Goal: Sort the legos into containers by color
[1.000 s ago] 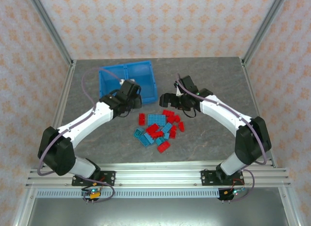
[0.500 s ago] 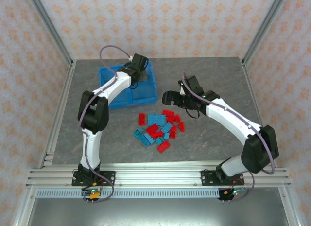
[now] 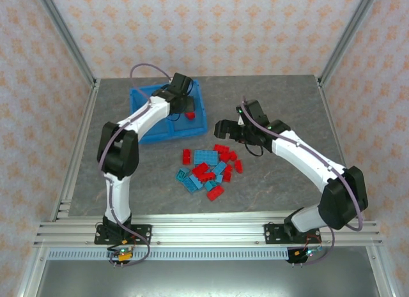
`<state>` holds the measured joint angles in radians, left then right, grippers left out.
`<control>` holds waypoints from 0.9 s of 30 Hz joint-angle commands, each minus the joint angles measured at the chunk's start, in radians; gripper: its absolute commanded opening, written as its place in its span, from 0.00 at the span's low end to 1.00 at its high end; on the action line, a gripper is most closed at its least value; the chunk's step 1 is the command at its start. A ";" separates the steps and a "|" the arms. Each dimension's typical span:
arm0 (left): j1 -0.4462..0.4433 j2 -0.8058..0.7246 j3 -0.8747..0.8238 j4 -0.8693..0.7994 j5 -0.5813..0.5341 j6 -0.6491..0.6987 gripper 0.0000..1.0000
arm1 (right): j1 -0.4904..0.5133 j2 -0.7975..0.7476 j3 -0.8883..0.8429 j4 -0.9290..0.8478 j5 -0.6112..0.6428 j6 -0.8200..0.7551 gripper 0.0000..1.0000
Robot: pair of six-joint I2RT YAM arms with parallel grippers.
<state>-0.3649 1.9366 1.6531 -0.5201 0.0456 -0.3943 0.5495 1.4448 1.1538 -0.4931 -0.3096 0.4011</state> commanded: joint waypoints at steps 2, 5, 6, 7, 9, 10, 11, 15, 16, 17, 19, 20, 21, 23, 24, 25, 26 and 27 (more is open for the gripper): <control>-0.062 -0.244 -0.173 0.013 0.001 0.038 0.48 | 0.007 0.024 0.019 0.005 0.018 0.003 0.99; -0.142 -0.385 -0.334 -0.029 -0.001 0.114 0.48 | 0.006 0.030 0.010 0.011 0.025 -0.007 0.99; -0.167 -0.427 -0.385 -0.055 0.014 0.141 0.48 | 0.008 0.034 0.008 0.014 0.027 -0.013 0.99; -0.189 -0.466 -0.434 -0.085 0.029 0.163 0.48 | 0.008 0.039 0.007 0.017 0.027 -0.018 0.99; -0.229 -0.525 -0.509 -0.150 0.042 0.191 0.49 | 0.007 0.052 0.015 0.015 0.022 -0.026 0.99; -0.247 -0.549 -0.541 -0.188 0.040 0.197 0.50 | 0.007 0.060 0.020 0.013 0.017 -0.031 0.99; -0.261 -0.564 -0.562 -0.218 0.041 0.201 0.50 | 0.007 0.067 0.023 0.011 0.012 -0.034 0.99; -0.290 -0.575 -0.648 -0.262 0.108 0.203 0.57 | 0.007 0.094 0.032 0.011 -0.003 -0.039 0.99; -0.291 -0.565 -0.663 -0.258 0.119 0.201 0.59 | 0.007 0.099 0.034 0.010 -0.007 -0.039 0.99; -0.291 -0.550 -0.678 -0.252 0.128 0.202 0.60 | 0.008 0.102 0.036 0.008 -0.009 -0.040 0.99; -0.292 -0.518 -0.697 -0.229 0.142 0.212 0.61 | 0.007 0.102 0.037 0.003 -0.007 -0.041 0.99; -0.292 -0.499 -0.696 -0.221 0.158 0.218 0.61 | 0.007 0.098 0.035 0.000 -0.004 -0.042 0.99; -0.292 -0.480 -0.692 -0.214 0.180 0.227 0.62 | 0.008 0.093 0.034 -0.005 0.003 -0.042 0.99; -0.292 -0.447 -0.680 -0.203 0.219 0.238 0.63 | 0.008 0.080 0.026 -0.011 0.015 -0.044 0.99; -0.292 -0.431 -0.676 -0.198 0.225 0.240 0.64 | 0.007 0.073 0.021 -0.013 0.021 -0.044 0.99; -0.292 -0.418 -0.675 -0.196 0.212 0.241 0.64 | 0.007 0.068 0.017 -0.016 0.025 -0.045 0.99; -0.291 -0.404 -0.672 -0.196 0.194 0.244 0.64 | 0.007 0.061 0.014 -0.018 0.030 -0.043 0.99; -0.290 -0.393 -0.669 -0.195 0.170 0.245 0.63 | 0.007 0.057 0.009 -0.017 0.033 -0.041 0.99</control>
<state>-0.6502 1.5230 0.9676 -0.7216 0.2260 -0.1799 0.5495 1.5425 1.1564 -0.4866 -0.3096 0.3721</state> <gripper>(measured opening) 0.632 0.993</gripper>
